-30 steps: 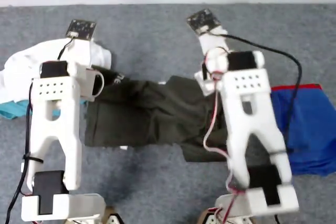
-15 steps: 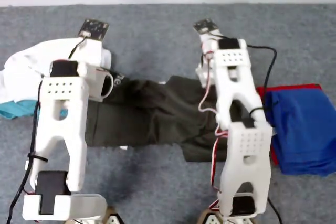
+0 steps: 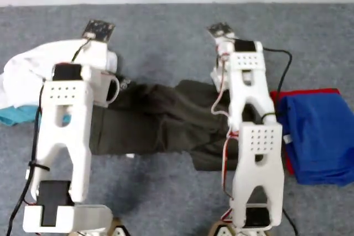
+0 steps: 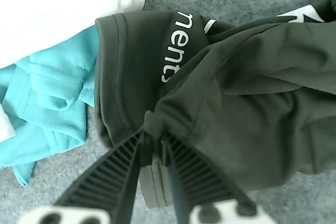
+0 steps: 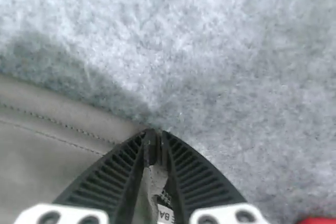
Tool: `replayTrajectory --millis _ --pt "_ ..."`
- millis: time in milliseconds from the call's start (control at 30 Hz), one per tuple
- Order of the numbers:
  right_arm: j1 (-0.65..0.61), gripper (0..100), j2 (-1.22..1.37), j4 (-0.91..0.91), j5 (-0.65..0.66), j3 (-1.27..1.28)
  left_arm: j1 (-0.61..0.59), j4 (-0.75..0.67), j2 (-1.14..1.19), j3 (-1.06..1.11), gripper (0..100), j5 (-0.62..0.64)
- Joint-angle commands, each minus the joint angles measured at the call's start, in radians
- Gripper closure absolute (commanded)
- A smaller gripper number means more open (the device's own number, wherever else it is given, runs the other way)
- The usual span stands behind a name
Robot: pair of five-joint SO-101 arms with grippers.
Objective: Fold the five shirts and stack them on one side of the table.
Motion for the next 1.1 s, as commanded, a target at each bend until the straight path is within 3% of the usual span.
replayTrajectory --millis 0,400,1067 --pt "0.008 98.8 -0.022 0.025 0.012 -0.052 0.011 -0.005 -0.005 -0.005 99 0.002" --pt "0.012 98.8 -0.242 0.329 0.012 -0.457 0.011 -0.005 -0.005 -0.005 99 0.002" --pt "-0.033 98.9 -0.65 0.326 0.012 -0.153 0.009 -0.005 -0.006 -0.008 99 0.002"
